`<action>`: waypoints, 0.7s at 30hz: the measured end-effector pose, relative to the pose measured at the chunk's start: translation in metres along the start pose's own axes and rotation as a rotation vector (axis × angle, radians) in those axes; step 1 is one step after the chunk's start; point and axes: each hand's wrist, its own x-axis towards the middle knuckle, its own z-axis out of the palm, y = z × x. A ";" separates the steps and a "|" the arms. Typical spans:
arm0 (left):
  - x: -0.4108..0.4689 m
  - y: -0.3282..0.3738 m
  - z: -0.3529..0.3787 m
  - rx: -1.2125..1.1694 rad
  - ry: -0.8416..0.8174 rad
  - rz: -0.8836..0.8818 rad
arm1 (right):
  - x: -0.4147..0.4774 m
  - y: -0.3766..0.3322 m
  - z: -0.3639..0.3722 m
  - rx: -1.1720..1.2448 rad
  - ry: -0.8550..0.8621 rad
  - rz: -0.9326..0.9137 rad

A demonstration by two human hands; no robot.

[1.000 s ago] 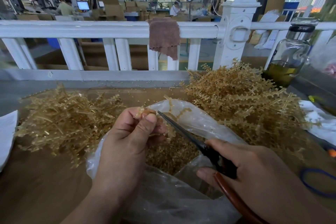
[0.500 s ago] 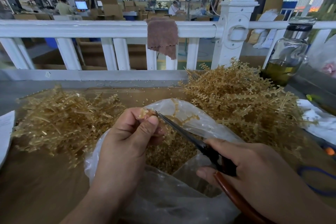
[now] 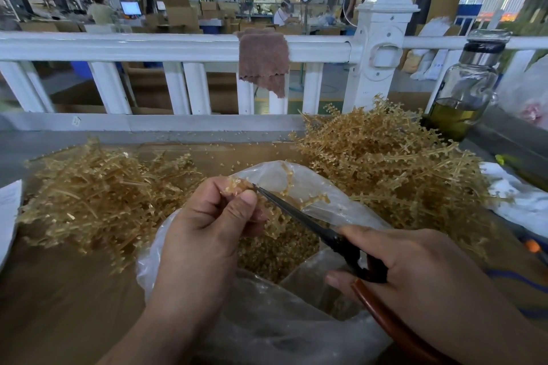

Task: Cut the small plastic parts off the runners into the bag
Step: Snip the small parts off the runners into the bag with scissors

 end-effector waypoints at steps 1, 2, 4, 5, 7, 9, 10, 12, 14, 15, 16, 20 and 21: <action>0.000 0.000 0.001 -0.006 0.002 -0.001 | 0.000 0.000 0.000 -0.012 0.003 -0.001; -0.001 0.001 0.001 -0.011 0.003 -0.002 | 0.000 0.000 0.000 -0.022 0.016 -0.004; -0.001 0.001 0.001 -0.011 0.005 -0.006 | 0.000 0.000 0.001 -0.026 0.036 0.002; 0.000 0.001 0.000 -0.005 0.007 -0.011 | 0.000 0.000 0.002 -0.033 0.039 0.001; 0.000 0.000 0.000 -0.002 0.015 -0.029 | 0.000 0.000 0.002 -0.023 0.039 -0.005; 0.001 0.000 0.000 -0.022 0.029 -0.044 | 0.000 0.000 0.003 0.007 0.012 0.009; 0.001 0.000 0.000 -0.037 0.035 -0.050 | 0.000 0.000 0.004 -0.002 0.000 0.008; 0.000 0.002 0.000 -0.031 0.044 -0.047 | 0.001 0.001 0.006 -0.035 -0.006 -0.009; 0.000 0.000 -0.001 -0.004 0.051 -0.036 | 0.001 0.001 0.006 -0.037 -0.010 0.008; 0.000 -0.001 -0.001 0.007 0.053 -0.031 | 0.002 0.001 0.007 -0.029 -0.010 0.018; 0.001 -0.001 -0.001 0.018 0.048 -0.026 | 0.002 0.002 0.007 -0.026 -0.016 0.022; 0.002 -0.001 -0.003 0.022 0.023 -0.031 | 0.002 0.004 0.009 -0.019 -0.043 0.011; 0.003 -0.001 -0.005 0.008 0.013 -0.037 | 0.003 0.004 0.010 -0.013 -0.063 0.021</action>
